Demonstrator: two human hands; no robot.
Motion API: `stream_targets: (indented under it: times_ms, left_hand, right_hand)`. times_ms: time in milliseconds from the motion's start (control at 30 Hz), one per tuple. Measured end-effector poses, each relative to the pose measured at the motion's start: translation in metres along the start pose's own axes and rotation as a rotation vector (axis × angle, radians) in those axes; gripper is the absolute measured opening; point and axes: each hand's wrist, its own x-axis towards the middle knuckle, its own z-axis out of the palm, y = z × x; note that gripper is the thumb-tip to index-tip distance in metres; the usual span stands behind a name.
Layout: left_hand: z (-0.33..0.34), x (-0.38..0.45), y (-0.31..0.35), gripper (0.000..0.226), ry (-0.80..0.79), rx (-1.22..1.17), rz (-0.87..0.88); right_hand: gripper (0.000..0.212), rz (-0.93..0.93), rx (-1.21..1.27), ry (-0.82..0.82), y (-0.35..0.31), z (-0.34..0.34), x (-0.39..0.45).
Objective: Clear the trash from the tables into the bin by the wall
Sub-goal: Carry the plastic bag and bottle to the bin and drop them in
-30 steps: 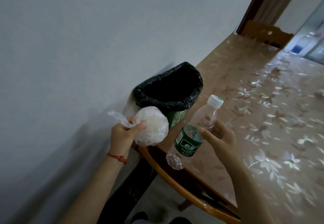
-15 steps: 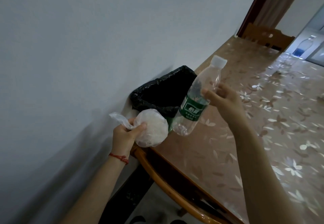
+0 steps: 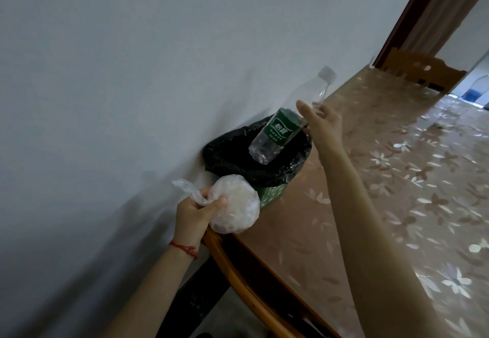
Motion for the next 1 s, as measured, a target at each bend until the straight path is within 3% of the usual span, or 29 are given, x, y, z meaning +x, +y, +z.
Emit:
stream_targets:
  times_ms: [200, 400, 600, 1000]
  left_hand:
    - [0.001, -0.003, 0.000, 0.023, 0.061, -0.027, -0.008]
    - [0.003, -0.005, 0.000, 0.022, 0.061, -0.031, -0.006]
    - [0.004, -0.005, 0.009, 0.023, 0.047, -0.047, 0.033]
    - [0.033, 0.017, 0.057, 0.017, -0.008, -0.103, 0.117]
  right_hand:
    - [0.042, -0.020, -0.275, -0.088, 0.031, 0.019, -0.004]
    - [0.070, -0.045, -0.645, -0.154, 0.048, 0.011, -0.016]
    - [0.065, -0.136, -0.722, -0.155, 0.058, -0.011, -0.062]
    - [0.055, -0.271, -0.962, -0.334, 0.122, -0.039, -0.147]
